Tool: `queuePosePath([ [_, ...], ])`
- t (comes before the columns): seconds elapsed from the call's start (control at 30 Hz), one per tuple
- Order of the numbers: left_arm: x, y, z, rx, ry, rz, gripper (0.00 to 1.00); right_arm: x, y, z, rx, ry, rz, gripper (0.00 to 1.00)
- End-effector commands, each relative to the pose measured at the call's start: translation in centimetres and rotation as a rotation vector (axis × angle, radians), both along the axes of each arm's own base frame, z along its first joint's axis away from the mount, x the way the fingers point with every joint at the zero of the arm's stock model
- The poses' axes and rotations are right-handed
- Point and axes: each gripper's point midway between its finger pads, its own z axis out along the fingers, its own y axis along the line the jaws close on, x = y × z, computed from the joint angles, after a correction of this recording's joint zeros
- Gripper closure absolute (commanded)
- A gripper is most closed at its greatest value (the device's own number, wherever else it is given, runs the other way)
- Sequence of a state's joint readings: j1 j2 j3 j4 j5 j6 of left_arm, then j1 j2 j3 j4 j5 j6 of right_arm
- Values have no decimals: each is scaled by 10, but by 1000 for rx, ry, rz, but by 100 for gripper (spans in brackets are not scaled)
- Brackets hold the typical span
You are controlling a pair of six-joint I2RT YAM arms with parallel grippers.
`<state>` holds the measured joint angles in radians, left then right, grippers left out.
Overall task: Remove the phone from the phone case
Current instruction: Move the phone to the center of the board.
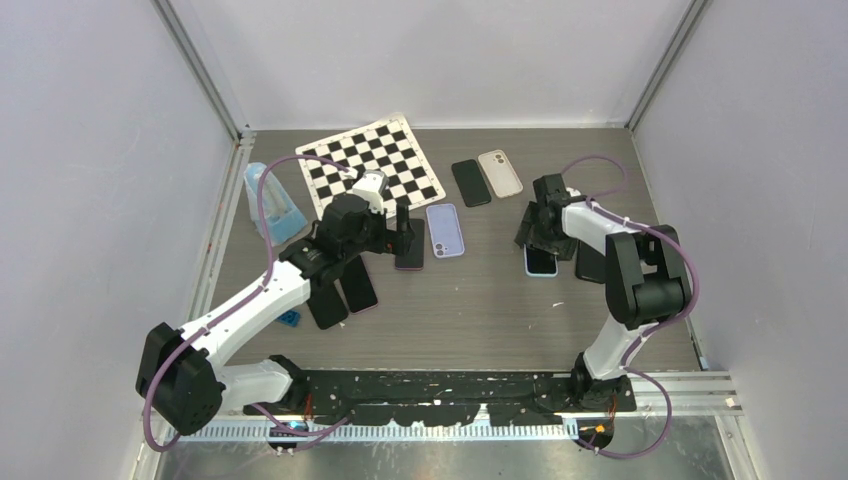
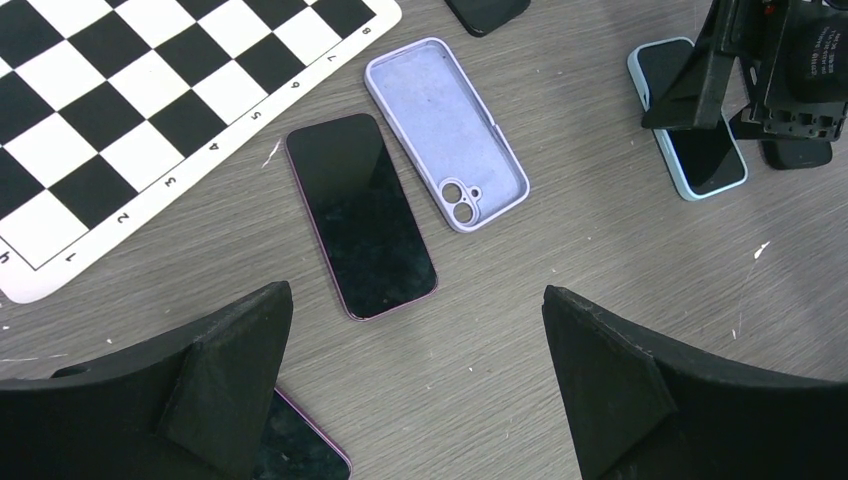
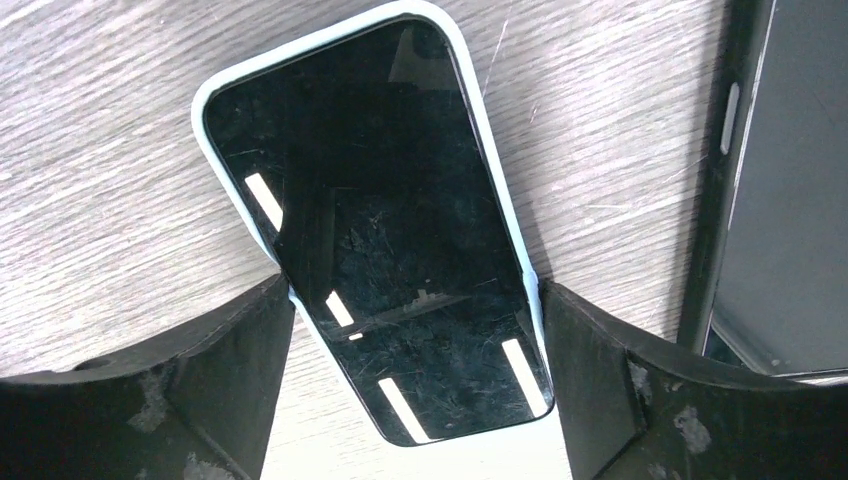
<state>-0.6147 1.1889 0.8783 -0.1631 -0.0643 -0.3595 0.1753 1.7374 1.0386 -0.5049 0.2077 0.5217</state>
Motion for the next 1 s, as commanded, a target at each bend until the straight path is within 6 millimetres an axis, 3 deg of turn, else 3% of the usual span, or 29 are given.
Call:
queuePosePath([
  [0.0,4,2,13,-17,-36,17,0,-24,26,-23,78,106,30,24],
  [0.13,4,1,13,-21,-31,11,0,-26,46,-7,105,63,37,31],
  [0.27,4,-3,13,-34,-23,7,0,-38,80,3,142,51,72,30],
  [0.33,4,-5,12,-39,-14,2,0,-47,95,1,129,51,97,24],
  [0.47,5,-4,13,-29,-17,2,2,-49,89,-13,54,57,67,14],
  [0.6,5,-1,15,-20,-29,10,1,-45,84,-7,5,46,103,2],
  [0.83,6,-1,13,-17,-26,8,1,-45,95,19,73,-29,238,0],
  [0.97,5,0,14,-18,-34,8,0,-44,85,27,21,-69,268,0],
])
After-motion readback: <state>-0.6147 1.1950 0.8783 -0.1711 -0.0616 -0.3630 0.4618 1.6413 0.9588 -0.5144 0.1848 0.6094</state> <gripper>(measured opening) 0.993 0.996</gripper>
